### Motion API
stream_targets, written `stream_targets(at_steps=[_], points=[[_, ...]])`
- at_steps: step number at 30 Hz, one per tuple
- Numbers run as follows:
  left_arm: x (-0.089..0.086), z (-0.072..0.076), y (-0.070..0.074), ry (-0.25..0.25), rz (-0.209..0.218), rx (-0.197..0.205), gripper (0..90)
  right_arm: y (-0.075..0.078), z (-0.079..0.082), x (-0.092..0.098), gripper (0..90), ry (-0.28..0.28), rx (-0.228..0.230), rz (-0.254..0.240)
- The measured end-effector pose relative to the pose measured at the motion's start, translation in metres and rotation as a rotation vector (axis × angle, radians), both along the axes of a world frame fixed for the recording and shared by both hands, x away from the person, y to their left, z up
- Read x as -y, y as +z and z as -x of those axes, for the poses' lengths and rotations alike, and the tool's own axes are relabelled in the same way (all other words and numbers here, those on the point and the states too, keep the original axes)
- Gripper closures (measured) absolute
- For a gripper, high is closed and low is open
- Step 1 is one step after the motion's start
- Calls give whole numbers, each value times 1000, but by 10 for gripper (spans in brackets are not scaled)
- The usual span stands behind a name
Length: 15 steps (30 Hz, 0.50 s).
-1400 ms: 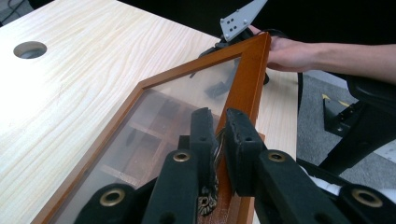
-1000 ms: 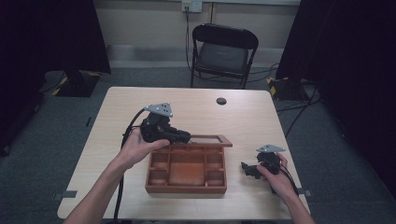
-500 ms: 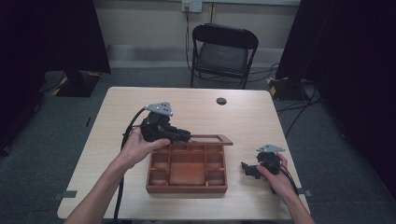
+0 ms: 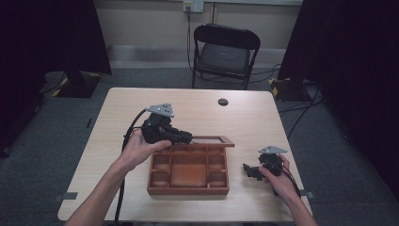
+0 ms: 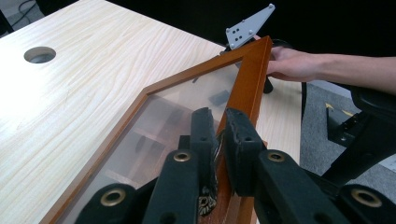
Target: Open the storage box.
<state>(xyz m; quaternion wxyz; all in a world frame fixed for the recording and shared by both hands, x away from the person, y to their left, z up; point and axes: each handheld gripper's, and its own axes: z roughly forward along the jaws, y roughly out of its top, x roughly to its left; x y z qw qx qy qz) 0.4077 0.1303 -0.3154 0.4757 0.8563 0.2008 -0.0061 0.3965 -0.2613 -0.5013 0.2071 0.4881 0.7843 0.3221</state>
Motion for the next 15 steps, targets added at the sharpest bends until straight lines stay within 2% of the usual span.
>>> stream_targets(at_steps=[15], points=[[0, 1, -1, 3, 4, 1, 823, 0, 0, 0, 0, 0, 0, 0]])
